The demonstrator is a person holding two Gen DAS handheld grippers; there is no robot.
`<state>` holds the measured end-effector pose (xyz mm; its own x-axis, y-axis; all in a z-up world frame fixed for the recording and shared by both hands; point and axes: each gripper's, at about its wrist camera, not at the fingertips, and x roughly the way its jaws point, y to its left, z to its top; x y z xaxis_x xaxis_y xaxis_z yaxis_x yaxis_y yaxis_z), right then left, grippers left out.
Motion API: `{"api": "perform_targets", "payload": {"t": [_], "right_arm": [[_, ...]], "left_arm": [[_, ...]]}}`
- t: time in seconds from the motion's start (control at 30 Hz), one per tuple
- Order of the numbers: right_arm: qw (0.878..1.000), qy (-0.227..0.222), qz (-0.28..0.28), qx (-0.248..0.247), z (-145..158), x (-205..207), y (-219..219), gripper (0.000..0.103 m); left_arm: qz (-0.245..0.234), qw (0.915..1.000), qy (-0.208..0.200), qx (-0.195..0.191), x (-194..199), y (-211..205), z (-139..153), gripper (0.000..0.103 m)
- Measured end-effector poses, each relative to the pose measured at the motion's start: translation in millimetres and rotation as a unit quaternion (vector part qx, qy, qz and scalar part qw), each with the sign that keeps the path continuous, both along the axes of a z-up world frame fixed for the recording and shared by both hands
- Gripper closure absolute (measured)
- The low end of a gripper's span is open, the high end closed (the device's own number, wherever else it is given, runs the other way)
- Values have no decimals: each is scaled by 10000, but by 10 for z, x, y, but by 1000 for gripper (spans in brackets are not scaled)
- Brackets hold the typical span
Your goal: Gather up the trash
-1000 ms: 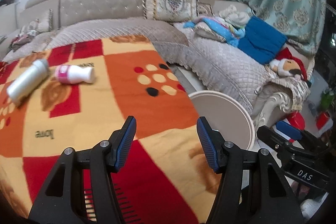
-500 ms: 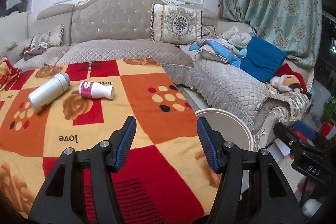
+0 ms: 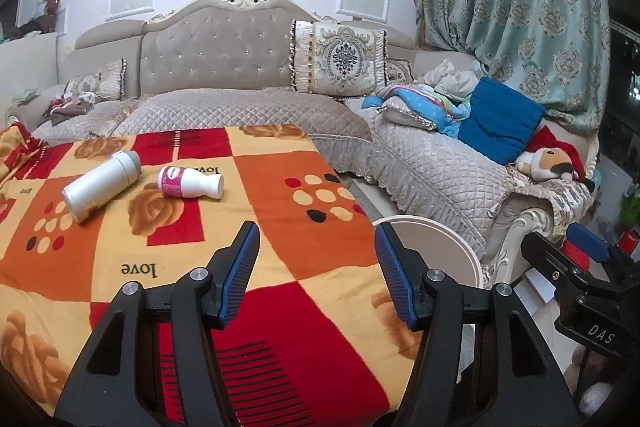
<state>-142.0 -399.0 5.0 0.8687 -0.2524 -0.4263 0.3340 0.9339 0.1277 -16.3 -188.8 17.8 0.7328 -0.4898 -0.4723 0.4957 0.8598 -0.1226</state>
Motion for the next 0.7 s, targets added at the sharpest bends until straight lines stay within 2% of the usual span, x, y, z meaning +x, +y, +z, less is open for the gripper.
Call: {"api": "perform_targets", "payload": {"t": [0.27, 0.7], "right_arm": [[9999, 26, 107, 52, -19, 26, 64, 3], [10000, 35, 71, 48, 3, 5, 42, 3]], "left_arm": [[128, 9998, -93, 137, -13, 54, -33, 44], [12, 9998, -142, 166, -62, -3, -24, 44]]}}
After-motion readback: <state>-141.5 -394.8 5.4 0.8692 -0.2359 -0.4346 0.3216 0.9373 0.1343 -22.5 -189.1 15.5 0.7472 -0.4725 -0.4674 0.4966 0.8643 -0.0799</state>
